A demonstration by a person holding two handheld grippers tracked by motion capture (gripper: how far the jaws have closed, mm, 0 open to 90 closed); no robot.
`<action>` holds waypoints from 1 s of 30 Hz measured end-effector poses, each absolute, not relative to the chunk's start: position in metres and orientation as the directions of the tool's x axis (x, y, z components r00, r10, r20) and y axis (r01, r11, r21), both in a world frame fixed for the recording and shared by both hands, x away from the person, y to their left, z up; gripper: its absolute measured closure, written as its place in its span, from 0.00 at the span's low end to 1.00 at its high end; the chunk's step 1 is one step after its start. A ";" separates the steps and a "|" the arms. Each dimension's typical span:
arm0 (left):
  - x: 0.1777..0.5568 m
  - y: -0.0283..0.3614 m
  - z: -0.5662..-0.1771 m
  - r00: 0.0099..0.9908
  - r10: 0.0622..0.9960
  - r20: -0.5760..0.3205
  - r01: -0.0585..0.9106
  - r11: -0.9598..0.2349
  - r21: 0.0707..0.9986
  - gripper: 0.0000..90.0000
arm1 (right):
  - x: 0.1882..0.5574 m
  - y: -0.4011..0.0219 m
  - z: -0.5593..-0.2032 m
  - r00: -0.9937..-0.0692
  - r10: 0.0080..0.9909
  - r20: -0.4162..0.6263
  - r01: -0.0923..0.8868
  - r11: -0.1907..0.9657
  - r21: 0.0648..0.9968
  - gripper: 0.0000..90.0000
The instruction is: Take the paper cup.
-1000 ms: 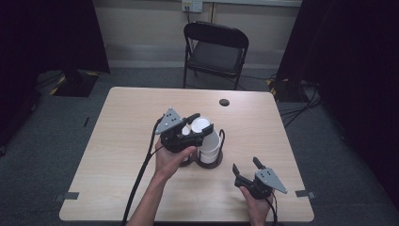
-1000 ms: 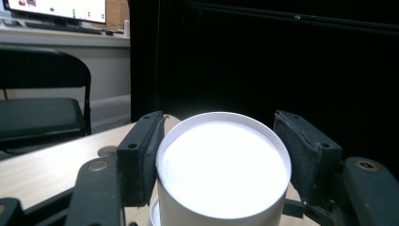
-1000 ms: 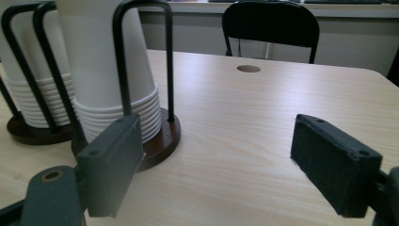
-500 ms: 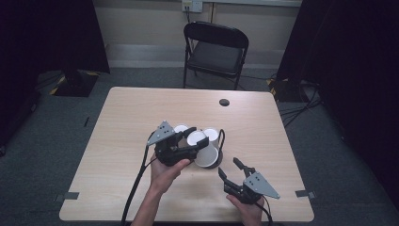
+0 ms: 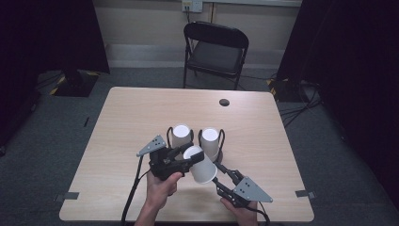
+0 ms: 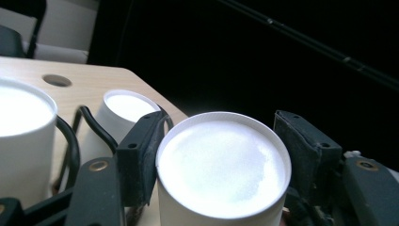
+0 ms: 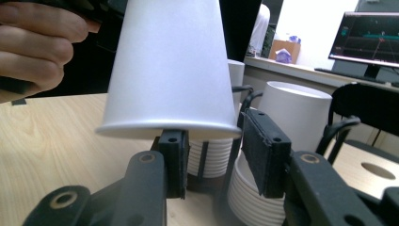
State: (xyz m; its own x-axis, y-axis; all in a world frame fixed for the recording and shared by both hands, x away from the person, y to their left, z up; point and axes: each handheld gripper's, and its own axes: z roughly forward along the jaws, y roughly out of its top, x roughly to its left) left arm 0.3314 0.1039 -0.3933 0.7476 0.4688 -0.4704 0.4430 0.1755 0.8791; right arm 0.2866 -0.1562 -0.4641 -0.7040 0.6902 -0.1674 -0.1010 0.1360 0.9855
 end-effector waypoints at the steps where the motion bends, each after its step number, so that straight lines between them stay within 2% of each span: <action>1: 0.331 0.104 -0.393 0.748 0.469 -0.470 0.443 0.176 0.879 0.40 | 0.286 -0.155 -0.464 -0.706 0.686 -0.175 -0.109 0.138 0.984 0.69; 9: 0.321 0.106 -0.403 0.744 0.409 -0.529 0.492 0.201 0.847 0.40 | 0.286 -0.148 -0.466 -0.728 0.648 -0.224 -0.176 0.140 0.974 0.75; 12: 0.324 0.109 -0.409 0.712 0.388 -0.585 0.541 0.229 0.810 0.40 | 0.286 -0.147 -0.466 -0.736 0.638 -0.227 -0.179 0.140 0.974 0.76; 16: 0.324 0.107 -0.409 0.706 0.397 -0.587 0.546 0.224 0.807 0.40 | 0.289 -0.145 -0.466 -0.736 0.635 -0.232 -0.185 0.141 0.972 0.75; 22: 0.324 0.104 -0.409 0.719 0.403 -0.566 0.537 0.195 0.821 0.39 | 0.290 -0.142 -0.467 -0.731 0.643 -0.227 -0.190 0.128 0.973 0.78; 30: 0.327 0.105 -0.410 0.720 0.385 -0.577 0.545 0.201 0.814 0.38 | 0.290 -0.145 -0.467 -0.716 0.664 -0.215 -0.193 0.108 0.975 0.90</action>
